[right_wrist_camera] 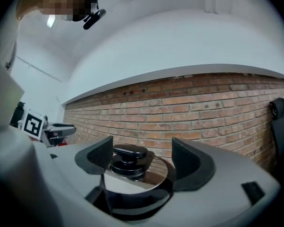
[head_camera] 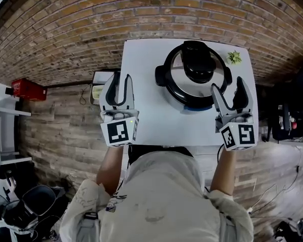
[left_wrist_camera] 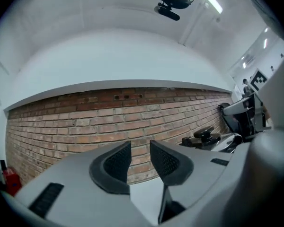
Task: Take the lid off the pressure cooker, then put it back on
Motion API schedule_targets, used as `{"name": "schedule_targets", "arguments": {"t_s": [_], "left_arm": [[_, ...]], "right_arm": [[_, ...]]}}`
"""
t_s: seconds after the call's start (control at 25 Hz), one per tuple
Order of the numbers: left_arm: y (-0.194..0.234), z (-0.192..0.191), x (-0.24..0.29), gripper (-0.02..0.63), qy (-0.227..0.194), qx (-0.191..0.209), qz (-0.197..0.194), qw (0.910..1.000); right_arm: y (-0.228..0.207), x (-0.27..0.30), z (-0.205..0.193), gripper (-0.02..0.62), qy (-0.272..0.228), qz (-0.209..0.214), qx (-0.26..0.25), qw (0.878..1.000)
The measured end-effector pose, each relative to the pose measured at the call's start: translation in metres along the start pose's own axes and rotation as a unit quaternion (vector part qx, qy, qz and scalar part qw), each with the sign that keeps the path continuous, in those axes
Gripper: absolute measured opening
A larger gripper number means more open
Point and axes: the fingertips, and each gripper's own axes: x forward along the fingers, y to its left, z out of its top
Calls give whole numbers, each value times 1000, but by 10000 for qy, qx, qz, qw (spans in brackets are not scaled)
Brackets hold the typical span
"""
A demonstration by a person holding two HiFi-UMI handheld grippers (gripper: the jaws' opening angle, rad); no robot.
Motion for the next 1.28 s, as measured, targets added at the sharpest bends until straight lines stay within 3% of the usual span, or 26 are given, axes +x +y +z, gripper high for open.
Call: {"name": "schedule_targets", "arguments": {"t_s": [0.2, 0.44, 0.68, 0.76, 0.84, 0.96, 1.28], "left_arm": [[1, -18, -7, 138, 263, 18, 75, 9996], [-4, -20, -4, 138, 252, -103, 64, 9996], [-5, -20, 0, 137, 240, -184, 65, 9995], [-5, -21, 1, 106, 270, -170, 88, 9995], [-6, -21, 2, 59, 281, -162, 104, 9994], [-9, -21, 2, 17, 292, -254, 6, 9992], [-11, -20, -1, 15, 306, -280, -3, 9991]], "right_arm": [[-14, -7, -19, 390, 48, -370, 744, 9965], [-15, -9, -26, 374, 169, -346, 648, 9972], [-14, -9, -27, 314, 198, -306, 477, 9982], [-16, -11, -28, 302, 220, -385, 413, 9982], [-20, -14, -25, 255, 144, -586, 393, 9974], [-27, -22, -21, 34, -55, -876, 410, 9953], [-24, -24, -24, 15, 15, -838, 304, 9960]]}}
